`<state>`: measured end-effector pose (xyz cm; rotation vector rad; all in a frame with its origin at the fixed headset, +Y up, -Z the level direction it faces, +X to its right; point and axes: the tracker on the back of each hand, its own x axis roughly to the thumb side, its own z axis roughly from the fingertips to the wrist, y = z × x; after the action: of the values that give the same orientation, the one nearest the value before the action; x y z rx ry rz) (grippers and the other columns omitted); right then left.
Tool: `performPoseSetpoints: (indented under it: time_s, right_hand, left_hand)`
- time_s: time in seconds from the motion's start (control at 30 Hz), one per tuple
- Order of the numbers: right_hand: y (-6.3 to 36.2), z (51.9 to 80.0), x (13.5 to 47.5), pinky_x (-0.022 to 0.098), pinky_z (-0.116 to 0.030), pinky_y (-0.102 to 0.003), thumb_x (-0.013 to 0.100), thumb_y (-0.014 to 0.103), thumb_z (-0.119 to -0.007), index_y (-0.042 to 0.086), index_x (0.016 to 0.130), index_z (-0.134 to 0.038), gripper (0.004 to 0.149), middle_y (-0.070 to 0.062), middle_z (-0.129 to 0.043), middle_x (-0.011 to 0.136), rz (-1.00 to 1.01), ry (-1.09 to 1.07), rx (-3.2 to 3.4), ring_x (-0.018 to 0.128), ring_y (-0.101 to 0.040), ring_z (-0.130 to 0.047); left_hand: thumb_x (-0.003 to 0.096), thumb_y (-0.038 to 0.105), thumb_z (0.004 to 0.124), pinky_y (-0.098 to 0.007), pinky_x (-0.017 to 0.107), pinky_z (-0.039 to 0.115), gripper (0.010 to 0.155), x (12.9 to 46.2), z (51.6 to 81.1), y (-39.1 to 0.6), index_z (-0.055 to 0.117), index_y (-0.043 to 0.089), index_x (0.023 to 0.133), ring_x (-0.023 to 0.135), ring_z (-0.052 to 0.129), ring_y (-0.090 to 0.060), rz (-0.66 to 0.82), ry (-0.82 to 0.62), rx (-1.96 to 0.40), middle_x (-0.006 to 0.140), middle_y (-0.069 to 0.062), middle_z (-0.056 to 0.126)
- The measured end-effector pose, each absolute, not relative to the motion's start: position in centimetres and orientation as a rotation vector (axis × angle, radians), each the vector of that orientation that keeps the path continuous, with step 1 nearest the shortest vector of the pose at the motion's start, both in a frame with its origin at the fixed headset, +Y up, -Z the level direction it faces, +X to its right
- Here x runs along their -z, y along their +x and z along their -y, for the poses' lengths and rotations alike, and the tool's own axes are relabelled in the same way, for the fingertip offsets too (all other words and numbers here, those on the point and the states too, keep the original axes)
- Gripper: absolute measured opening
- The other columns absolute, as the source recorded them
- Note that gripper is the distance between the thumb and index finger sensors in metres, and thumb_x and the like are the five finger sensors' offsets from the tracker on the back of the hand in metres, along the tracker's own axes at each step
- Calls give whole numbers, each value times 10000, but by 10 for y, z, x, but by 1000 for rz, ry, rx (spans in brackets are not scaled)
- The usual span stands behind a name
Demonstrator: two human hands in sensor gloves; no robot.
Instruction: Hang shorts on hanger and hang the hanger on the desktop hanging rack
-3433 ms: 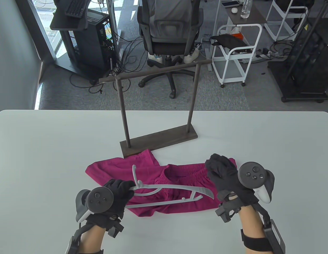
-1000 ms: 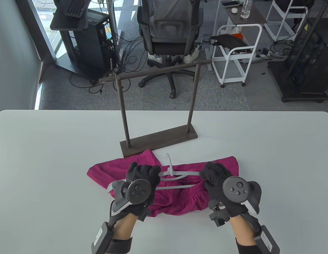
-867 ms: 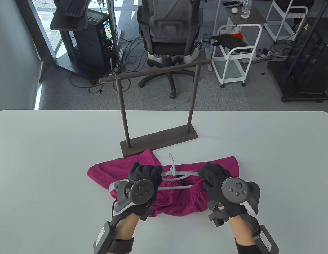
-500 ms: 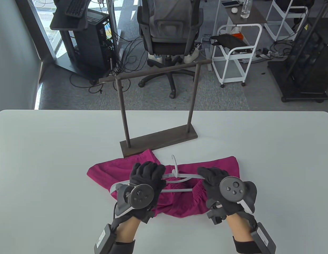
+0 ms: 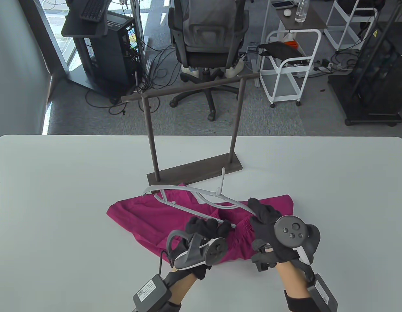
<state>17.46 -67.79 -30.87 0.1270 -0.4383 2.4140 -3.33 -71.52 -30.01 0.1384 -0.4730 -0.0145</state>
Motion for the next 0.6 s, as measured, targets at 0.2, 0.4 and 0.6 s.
performPoseSetpoints:
  time_s: [0.2,0.4,0.6]
  right_hand:
    - [177,681,307,517,-819,-656,387,220,-898,174,928,-772,557,-124,-915,790,428,102,-2441,675,-408,-945]
    - [184,683,307,521,-814,-658,389,221,-895,176,928,-770,556,-122,-913,793,436,80,-2434,680,-407,-943]
    - [184,684,308,523,-812,-660,389,220,-895,176,928,-768,555,-122,-910,795,428,74,-2432,683,-407,-940]
  left_hand:
    - [311,480,930,-562,599,719,788,310,727,-23,545,346,985,583,1005,-293,427,113,116,847,-76,827]
    - [382,295,923,-558,602,735,625,313,721,-42,650,336,943,444,1059,-252,411,120,46,735,-58,928]
    - [310,564,877,-595,651,652,785,313,729,-43,561,380,1005,661,982,-317,382,97,75,939,-93,779]
